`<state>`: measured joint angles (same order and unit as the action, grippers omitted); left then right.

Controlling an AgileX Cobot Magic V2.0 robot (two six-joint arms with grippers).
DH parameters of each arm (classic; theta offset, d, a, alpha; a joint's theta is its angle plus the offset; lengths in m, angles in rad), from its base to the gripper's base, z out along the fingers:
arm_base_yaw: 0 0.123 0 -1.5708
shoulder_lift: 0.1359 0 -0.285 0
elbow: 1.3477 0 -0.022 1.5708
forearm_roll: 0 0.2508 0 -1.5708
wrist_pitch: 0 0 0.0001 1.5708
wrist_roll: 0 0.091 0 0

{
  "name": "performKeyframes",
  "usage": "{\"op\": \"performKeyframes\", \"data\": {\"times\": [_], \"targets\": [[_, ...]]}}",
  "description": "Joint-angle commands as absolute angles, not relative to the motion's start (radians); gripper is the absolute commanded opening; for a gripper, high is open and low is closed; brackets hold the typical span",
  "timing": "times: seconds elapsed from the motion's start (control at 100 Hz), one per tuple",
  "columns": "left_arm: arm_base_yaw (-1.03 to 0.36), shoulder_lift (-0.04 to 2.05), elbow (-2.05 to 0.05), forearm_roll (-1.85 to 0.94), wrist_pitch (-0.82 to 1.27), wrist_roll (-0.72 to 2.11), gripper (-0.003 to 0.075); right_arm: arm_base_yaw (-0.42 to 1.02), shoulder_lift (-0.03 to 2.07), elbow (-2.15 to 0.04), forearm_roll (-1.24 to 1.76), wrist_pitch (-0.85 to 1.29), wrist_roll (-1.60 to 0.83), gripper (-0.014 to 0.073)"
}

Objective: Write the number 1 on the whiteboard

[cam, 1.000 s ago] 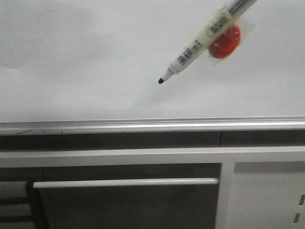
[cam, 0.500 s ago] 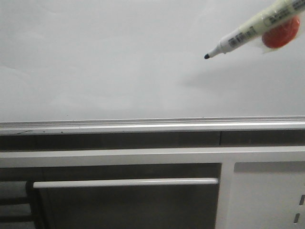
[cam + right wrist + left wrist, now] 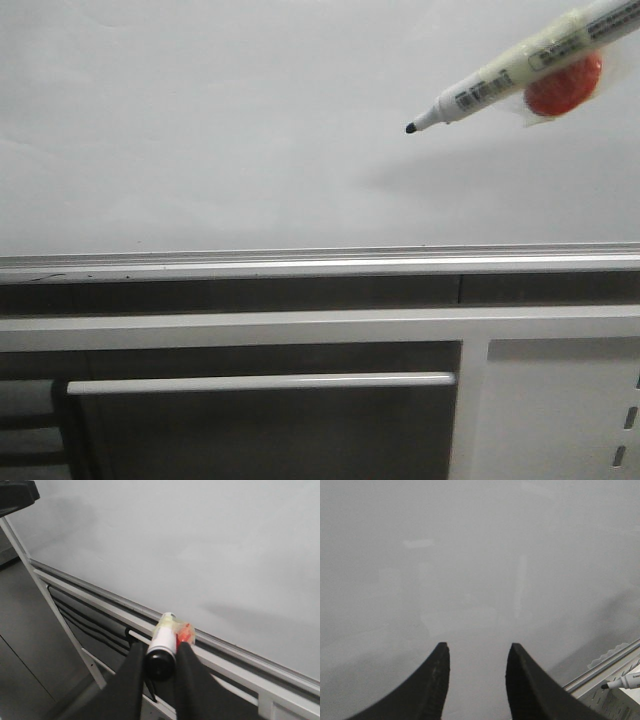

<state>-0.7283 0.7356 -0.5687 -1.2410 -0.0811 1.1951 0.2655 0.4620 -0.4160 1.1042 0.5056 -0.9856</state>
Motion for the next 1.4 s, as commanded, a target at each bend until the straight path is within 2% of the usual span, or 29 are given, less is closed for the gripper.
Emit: {"op": "performKeyframes", "data": {"times": [0.0, 0.42, 1.39], "targets": [[-0.727, 0.730, -0.596, -1.246, -0.103, 1.187, 0.0239, 0.268, 0.476, -0.425, 1.238, 0.443, -1.111, -0.0042], [-0.727, 0.730, -0.596, -1.246, -0.103, 1.187, 0.0239, 0.268, 0.579, -0.444, 1.476, 0.403, -1.407, -0.0043], [-0.727, 0.730, -0.596, -1.246, -0.103, 1.189, 0.0239, 0.268, 0.870, -0.504, 1.594, 0.385, -1.657, -0.0043]]}}
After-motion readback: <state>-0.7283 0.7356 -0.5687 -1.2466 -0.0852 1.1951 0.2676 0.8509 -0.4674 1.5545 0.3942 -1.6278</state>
